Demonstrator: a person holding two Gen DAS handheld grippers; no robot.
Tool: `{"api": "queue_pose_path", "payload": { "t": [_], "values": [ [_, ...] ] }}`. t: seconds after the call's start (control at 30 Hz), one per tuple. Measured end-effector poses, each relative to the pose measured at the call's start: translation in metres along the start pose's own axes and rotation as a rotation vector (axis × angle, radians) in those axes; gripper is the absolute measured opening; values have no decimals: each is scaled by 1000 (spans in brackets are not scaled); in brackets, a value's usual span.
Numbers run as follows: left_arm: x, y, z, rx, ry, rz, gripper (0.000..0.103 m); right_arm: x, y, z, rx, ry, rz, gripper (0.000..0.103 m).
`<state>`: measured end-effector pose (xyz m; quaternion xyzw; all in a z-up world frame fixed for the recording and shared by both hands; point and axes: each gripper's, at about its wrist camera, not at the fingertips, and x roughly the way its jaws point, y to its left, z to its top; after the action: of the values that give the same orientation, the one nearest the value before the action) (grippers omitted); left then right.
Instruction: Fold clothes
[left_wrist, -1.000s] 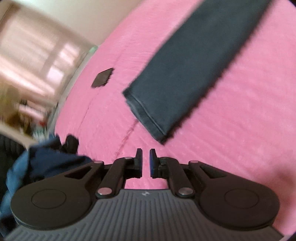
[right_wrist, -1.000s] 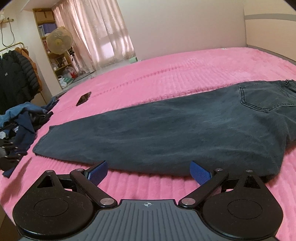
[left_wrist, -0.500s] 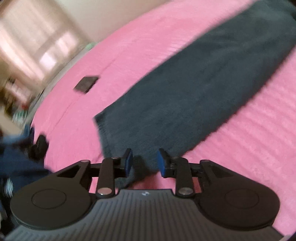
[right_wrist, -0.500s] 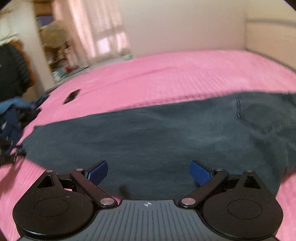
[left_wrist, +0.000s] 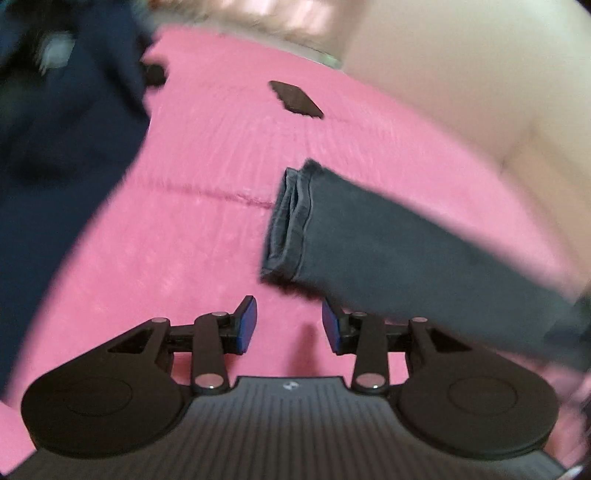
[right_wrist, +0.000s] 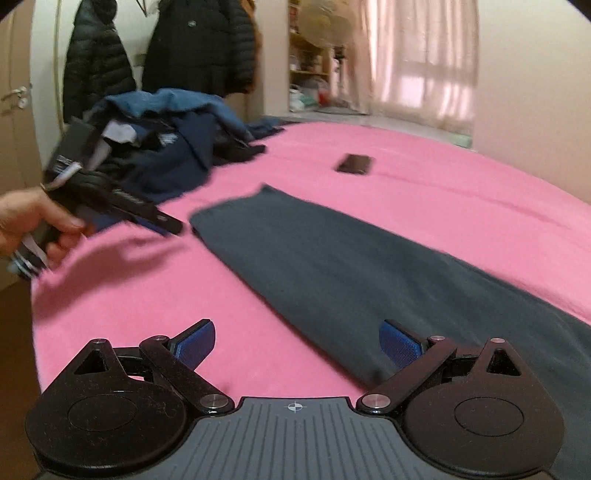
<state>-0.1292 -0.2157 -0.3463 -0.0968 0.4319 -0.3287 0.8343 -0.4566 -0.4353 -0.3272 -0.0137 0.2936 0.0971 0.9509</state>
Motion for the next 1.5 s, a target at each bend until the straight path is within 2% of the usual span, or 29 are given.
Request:
{"api": "queue_pose_path", "payload": {
  "t": [0.1, 0.17, 0.27, 0.37, 0.47, 0.57, 0.73, 0.9, 1.03, 1.1, 1.2, 1.3, 1.4, 1.5],
  "values": [
    [15, 17, 3, -211, 8, -99, 34, 9, 7, 5, 2, -14, -1, 98],
    [28, 28, 0, -344, 12, -130, 34, 11, 5, 2, 8, -12, -21, 98],
    [31, 36, -1, -459, -22, -149, 35, 7, -5, -7, 32, -2, -72, 98],
    [32, 37, 0, -526, -46, -158, 35, 2, -21, -18, 91, 4, -123, 98],
    [35, 36, 0, -551, -60, -156, 33, -7, -37, -28, 155, -1, -167, 98],
    [37, 36, 0, -600, -64, -171, 31, -24, -51, -34, 214, -34, -234, 98],
    [38, 27, -17, -700, 22, -232, 30, -59, -73, -49, 324, -80, -312, 98],
    [45, 29, -21, -756, -51, -251, 31, -76, -82, -59, 341, -82, -349, 98],
    [43, 32, -18, -769, -158, -207, 29, -88, -82, -63, 324, -96, -357, 98],
    [41, 28, -19, -742, -166, -206, 29, -93, -83, -69, 329, -106, -361, 98],
    [36, 17, -16, -676, -172, -194, 7, -96, -84, -72, 357, -119, -368, 98],
    [26, -6, -4, -559, -195, -133, 4, -109, -84, -77, 371, -141, -377, 98],
    [8, -64, 12, -309, -235, -88, 3, -129, -86, -83, 385, -174, -403, 98],
    [-3, -155, 23, -11, -284, -89, 3, -154, -93, -94, 425, -213, -444, 98]
  ]
}}
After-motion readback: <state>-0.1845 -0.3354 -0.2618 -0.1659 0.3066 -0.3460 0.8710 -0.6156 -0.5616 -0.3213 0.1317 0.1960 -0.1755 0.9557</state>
